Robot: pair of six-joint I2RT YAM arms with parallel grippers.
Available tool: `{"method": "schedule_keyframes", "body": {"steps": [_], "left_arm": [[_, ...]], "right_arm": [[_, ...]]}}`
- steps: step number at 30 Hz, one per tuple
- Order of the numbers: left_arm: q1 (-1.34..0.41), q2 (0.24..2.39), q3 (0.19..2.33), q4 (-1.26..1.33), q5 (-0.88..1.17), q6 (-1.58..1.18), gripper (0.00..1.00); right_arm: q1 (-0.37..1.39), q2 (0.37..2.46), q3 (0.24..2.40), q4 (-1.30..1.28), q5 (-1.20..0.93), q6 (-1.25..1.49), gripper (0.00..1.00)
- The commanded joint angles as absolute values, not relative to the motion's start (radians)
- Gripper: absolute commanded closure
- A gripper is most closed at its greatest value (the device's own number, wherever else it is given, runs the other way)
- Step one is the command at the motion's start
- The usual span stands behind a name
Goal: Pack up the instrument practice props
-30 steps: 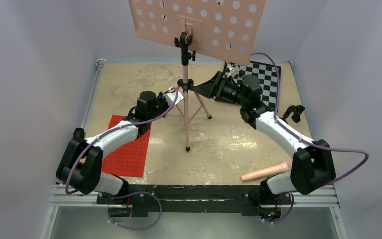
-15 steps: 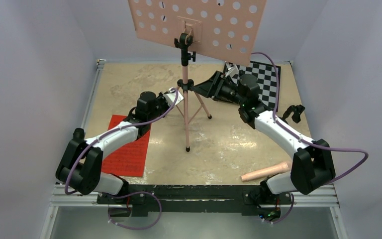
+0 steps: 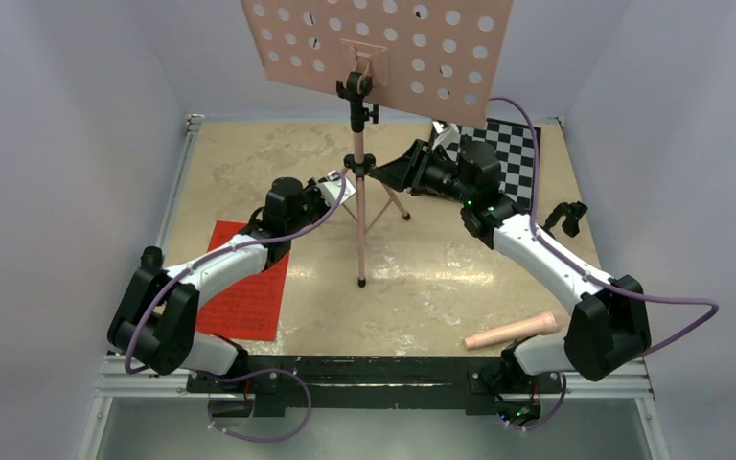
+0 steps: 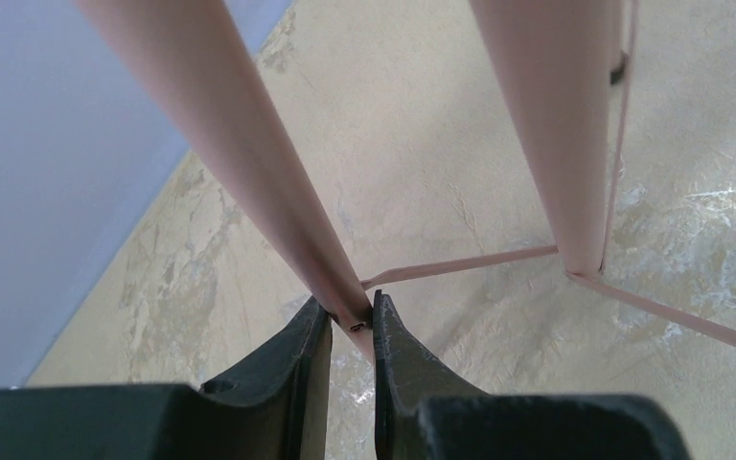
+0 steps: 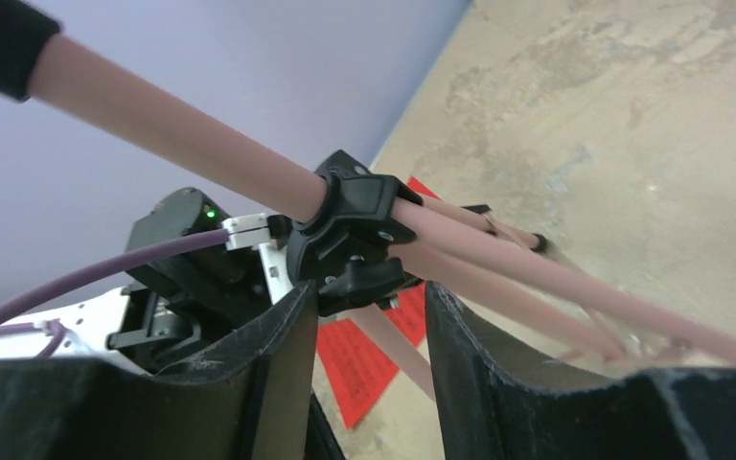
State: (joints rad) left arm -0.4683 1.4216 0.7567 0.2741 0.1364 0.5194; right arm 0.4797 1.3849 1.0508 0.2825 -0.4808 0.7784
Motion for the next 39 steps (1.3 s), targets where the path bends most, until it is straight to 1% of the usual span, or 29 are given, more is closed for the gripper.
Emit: {"method": "schedule_keyframes", "body": {"steps": [1,9,14,21,27,30,31,34,37,39], "left_arm": [[-0.52,1.517,0.675,-0.084,0.125,0.617,1.0],[-0.52,1.522,0.68,-0.087,0.124,0.617,1.0],[-0.519,1.523,0.681,-0.088,0.124,0.617,1.0],[-0.52,1.526,0.684,-0.087,0.125,0.618,1.0],[-0.52,1.53,0.687,-0.09,0.127,0.62,1.0],[-0.52,1.529,0.689,-0.091,0.128,0.62,1.0],[-0.52,1.531,0.689,-0.092,0.128,0.62,1.0],[-0.52,1.533,0.692,-0.095,0.127,0.62,1.0],[-0.519,1.534,0.694,-0.098,0.127,0.62,1.0],[-0.52,1.535,0.695,-0.101,0.127,0.62,1.0]], "right_arm": [[0.476,1.373,1.029,0.162,-0.419,0.529,0.55],[0.496,1.374,0.997,0.181,-0.433,0.443,0.57],[0.497,1.396,0.988,0.246,-0.454,0.462,0.6],[0.498,1.425,0.999,0.278,-0.471,0.426,0.68],[0.504,1.419,0.989,0.281,-0.525,0.189,0.77],[0.506,1.414,0.977,0.296,-0.507,0.092,0.85],[0.506,1.413,0.971,0.306,-0.497,0.062,0.87],[0.504,1.41,0.952,0.342,-0.445,-0.021,0.89],[0.503,1.417,0.965,0.337,-0.356,-0.043,0.93],[0.498,1.417,0.97,0.332,-0.367,-0.042,0.92]]}}
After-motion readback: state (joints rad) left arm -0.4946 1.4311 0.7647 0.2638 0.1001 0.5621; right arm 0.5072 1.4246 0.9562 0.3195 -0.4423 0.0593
